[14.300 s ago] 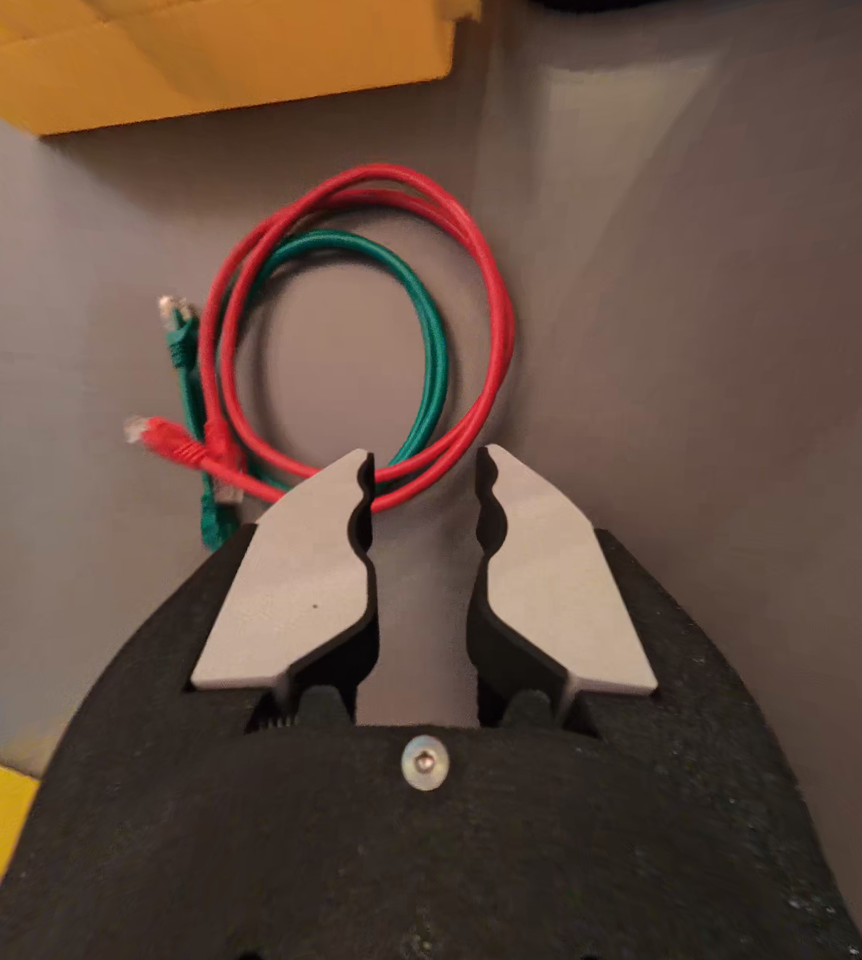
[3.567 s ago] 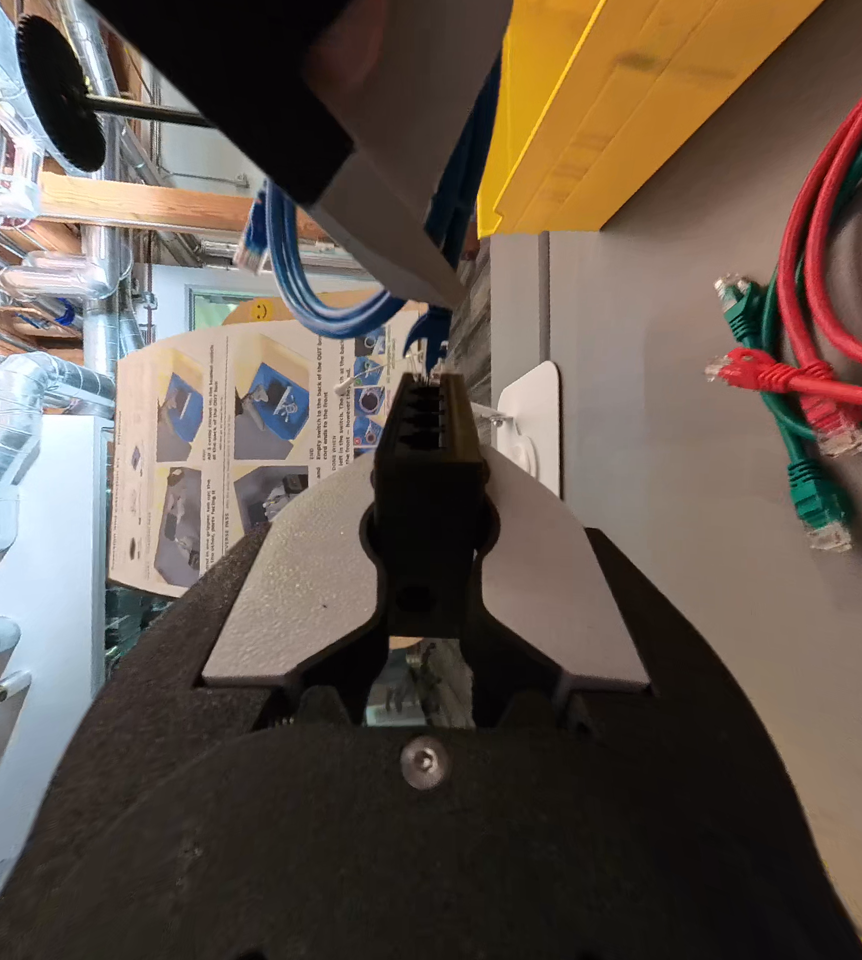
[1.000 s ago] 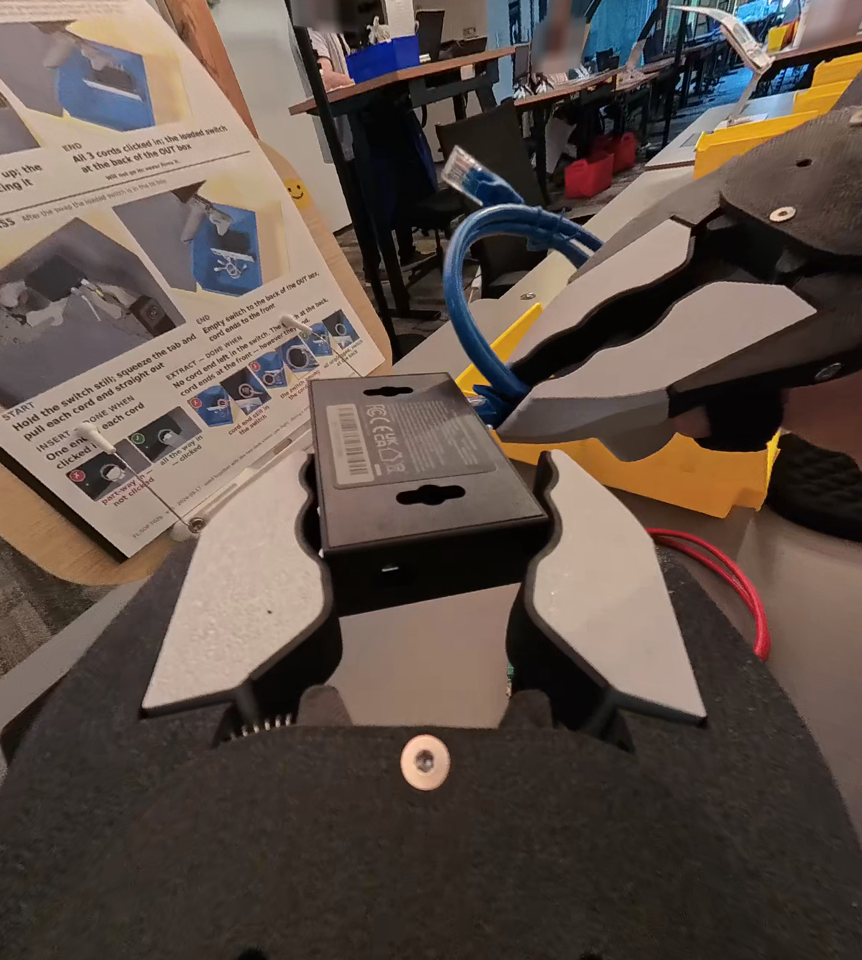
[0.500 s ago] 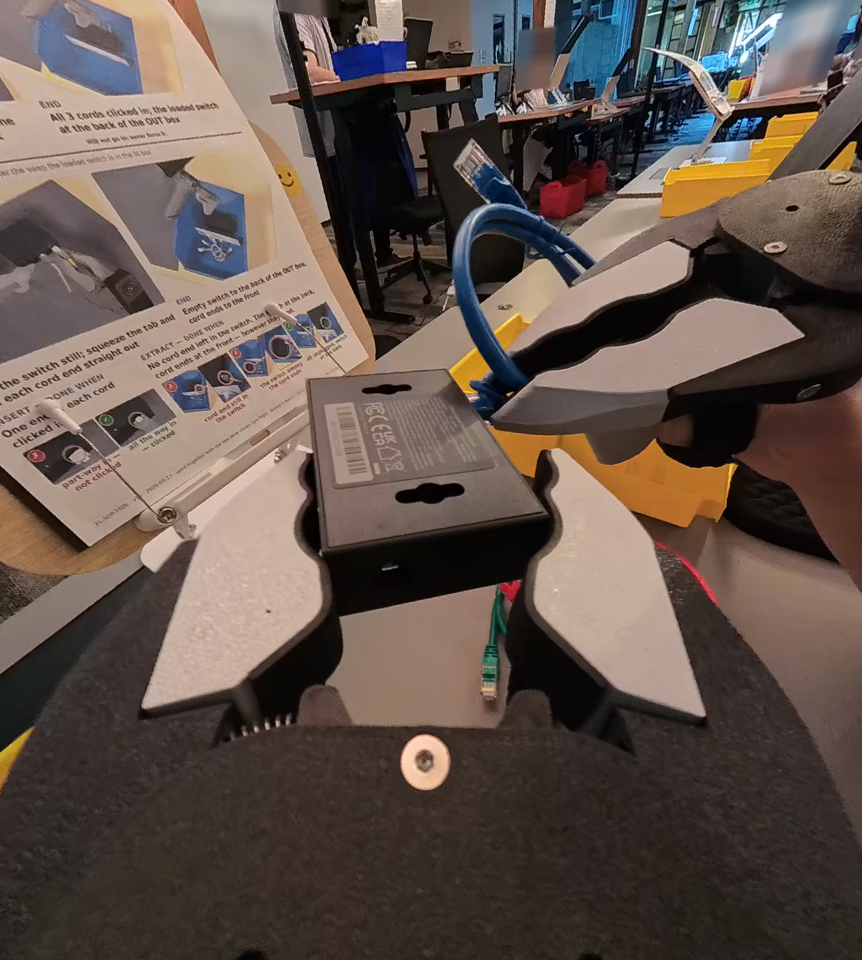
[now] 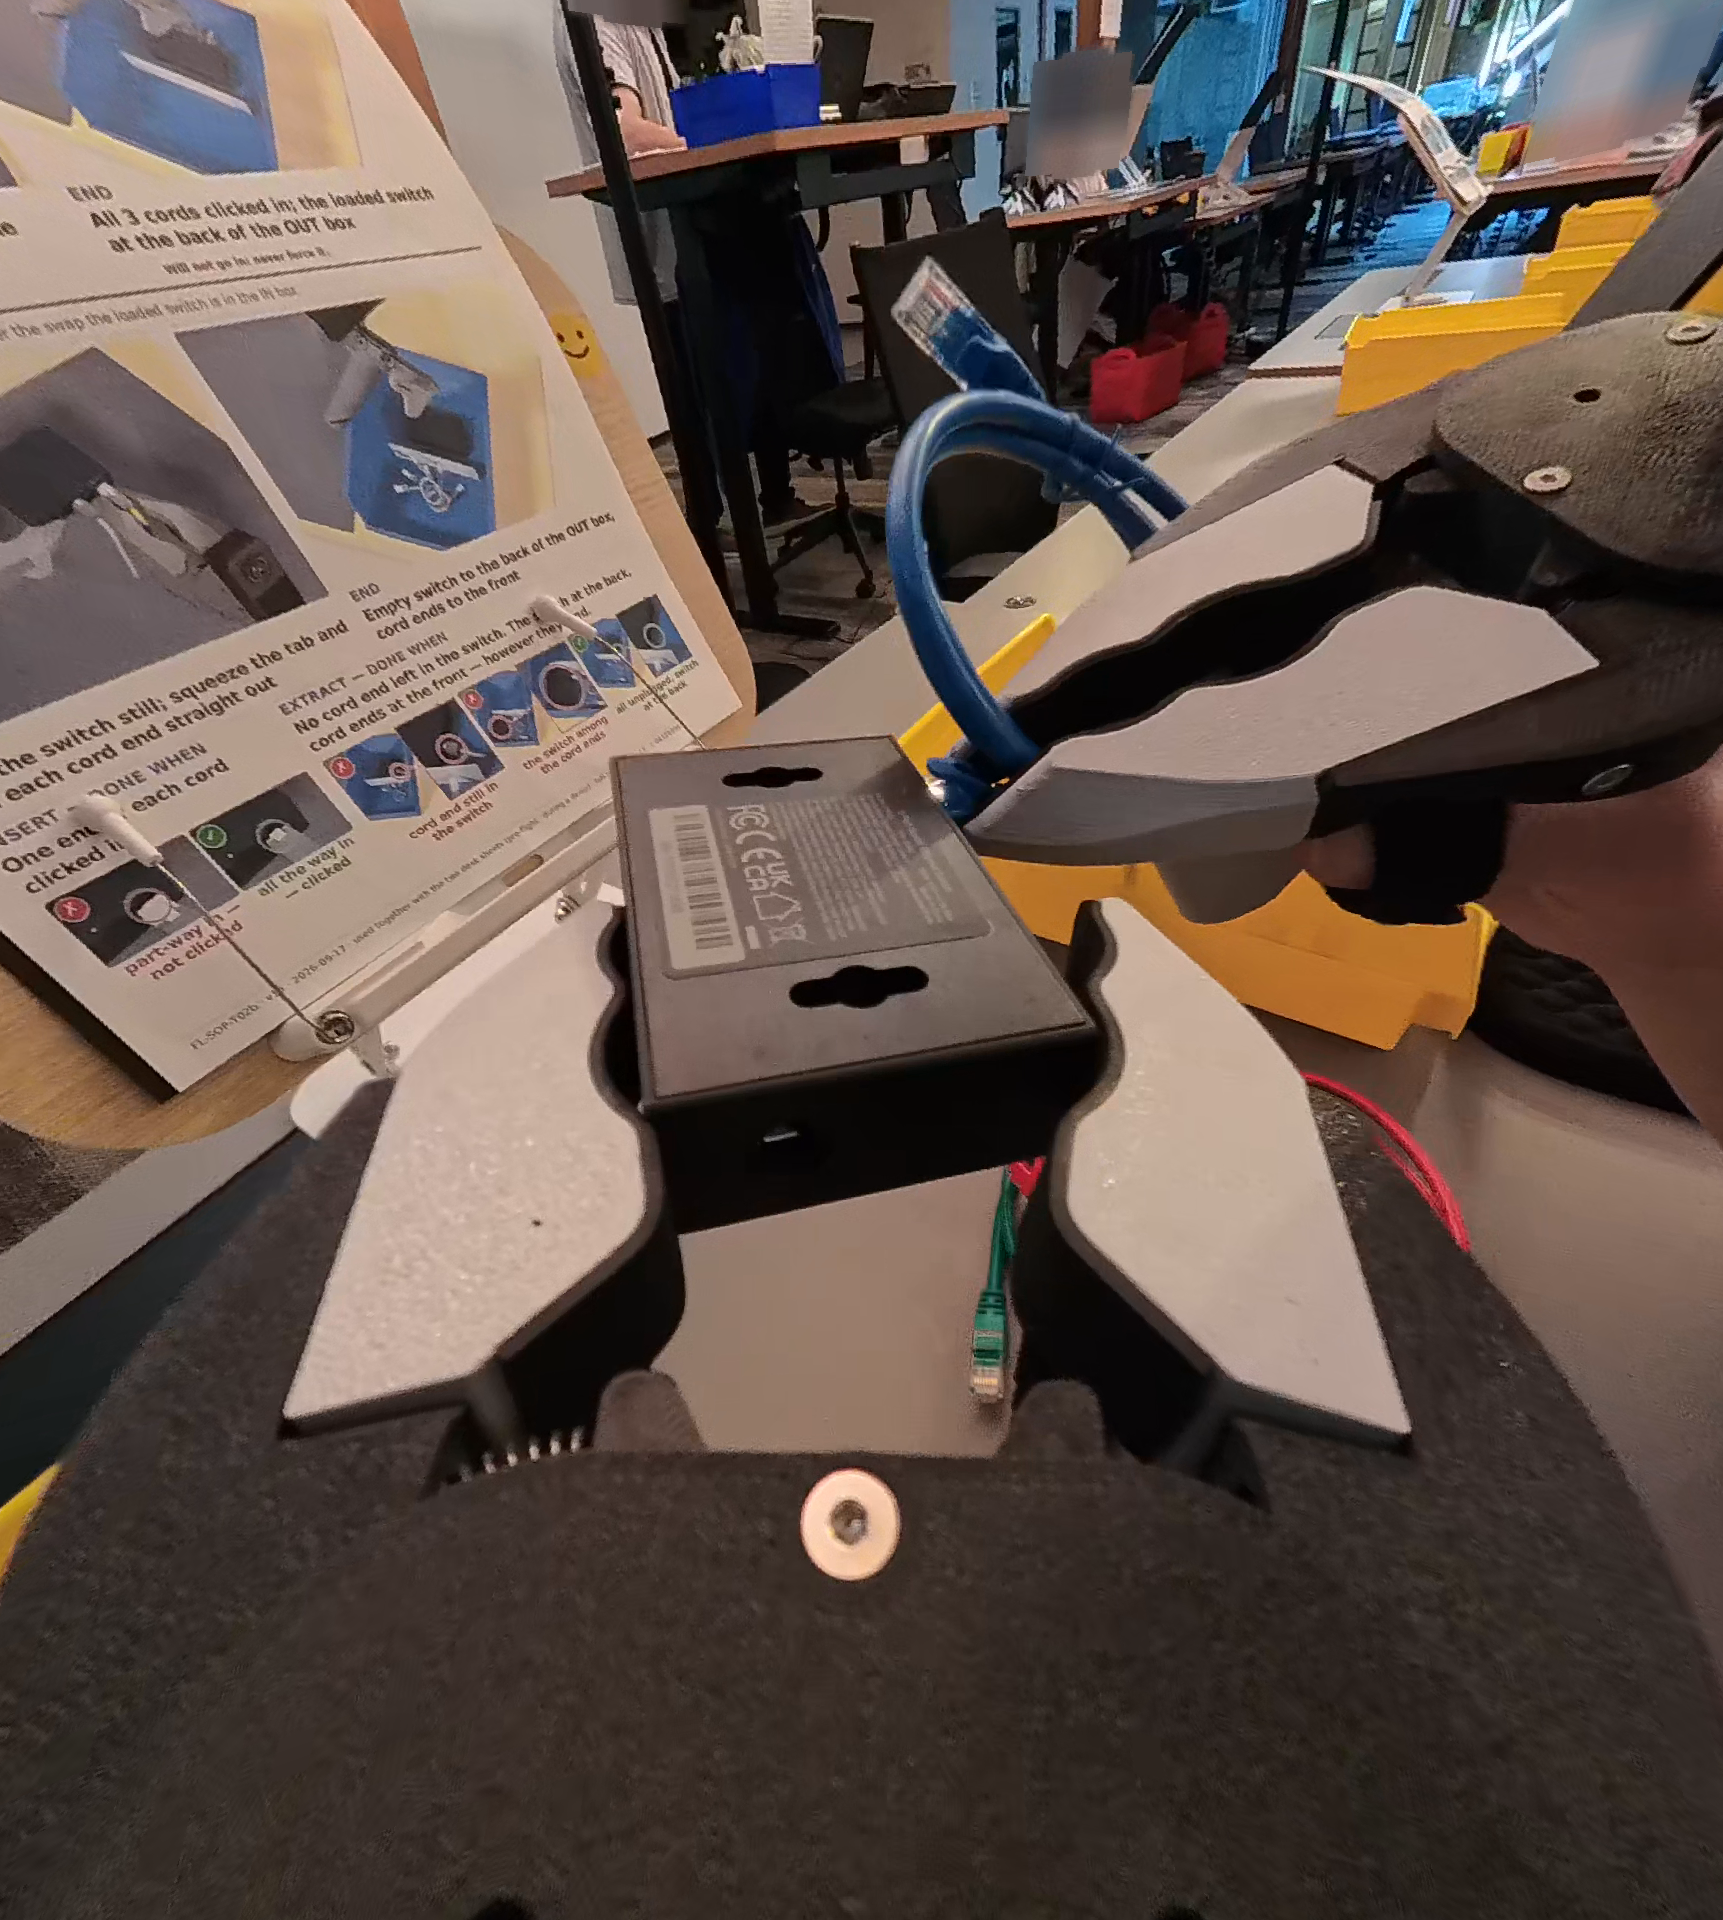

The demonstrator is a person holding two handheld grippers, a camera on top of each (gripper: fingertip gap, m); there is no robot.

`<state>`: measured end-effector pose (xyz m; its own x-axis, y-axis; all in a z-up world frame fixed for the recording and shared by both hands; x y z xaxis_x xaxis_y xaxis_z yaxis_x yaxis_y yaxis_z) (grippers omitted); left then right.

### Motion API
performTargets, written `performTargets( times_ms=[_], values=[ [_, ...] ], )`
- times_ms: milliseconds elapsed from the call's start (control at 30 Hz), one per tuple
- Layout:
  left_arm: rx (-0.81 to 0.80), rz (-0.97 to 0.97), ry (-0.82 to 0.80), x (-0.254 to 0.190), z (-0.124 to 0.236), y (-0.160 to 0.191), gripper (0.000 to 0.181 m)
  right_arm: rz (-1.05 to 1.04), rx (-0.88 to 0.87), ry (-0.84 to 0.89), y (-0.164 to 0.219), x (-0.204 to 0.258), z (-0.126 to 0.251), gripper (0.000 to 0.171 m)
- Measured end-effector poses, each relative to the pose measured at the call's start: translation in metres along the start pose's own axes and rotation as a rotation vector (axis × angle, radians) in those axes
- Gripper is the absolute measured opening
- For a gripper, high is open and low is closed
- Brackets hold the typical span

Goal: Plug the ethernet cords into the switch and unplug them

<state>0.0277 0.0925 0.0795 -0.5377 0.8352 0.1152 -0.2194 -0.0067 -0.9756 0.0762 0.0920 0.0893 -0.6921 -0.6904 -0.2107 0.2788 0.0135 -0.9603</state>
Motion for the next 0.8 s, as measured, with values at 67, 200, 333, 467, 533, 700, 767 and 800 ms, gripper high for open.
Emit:
performTargets(
  times_ms=[67, 200, 333, 467, 533, 700, 767, 800],
  values=[
    [-0.011, 0.027, 0.008, 0.001, -0.001, -0.001, 0.079, 0.001, 0.0, -0.003, -0.001, -0.001, -0.001, 0.013],
    [0.043, -0.117, -0.063, 0.007, -0.001, 0.005, 0.088, 0.016, 0.024, 0.032, 0.0, -0.012, 0.005, 0.013],
    [0.032, -0.516, -0.221, 0.008, 0.013, -0.005, 0.093, -0.071, 0.1, -0.008, 0.008, -0.027, 0.019, 0.014],
    [0.057, -0.799, -0.238, -0.016, 0.004, -0.002, 0.079, -0.148, 0.187, -0.092, 0.02, -0.028, 0.023, 0.014],
    [0.099, -0.911, -0.274, -0.018, -0.004, 0.004, 0.075, -0.169, 0.218, -0.113, 0.026, -0.027, 0.023, 0.014],
    [0.186, -1.07, -0.278, -0.021, -0.023, 0.029, 0.052, -0.215, 0.301, -0.241, 0.037, -0.014, 0.024, 0.014],
    [0.176, -1.133, -0.265, -0.027, -0.026, 0.032, 0.03, -0.199, 0.348, -0.246, 0.045, -0.012, 0.022, 0.014],
    [0.177, -1.145, -0.26, -0.029, -0.028, 0.034, 0.03, -0.191, 0.356, -0.237, 0.047, -0.013, 0.02, 0.015]
  ],
)
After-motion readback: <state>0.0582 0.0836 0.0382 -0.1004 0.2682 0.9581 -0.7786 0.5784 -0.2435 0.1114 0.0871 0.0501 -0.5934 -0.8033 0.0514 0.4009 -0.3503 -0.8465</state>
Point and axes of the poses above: each gripper's, where its closed fingertips meet, z back along the fingers, y out of its underside, x = y × z across the jaws, the point moved 2 cm from there along z, back along the fingers, and after that the axes turned 5 degrees about y, right-handed, at the moved point
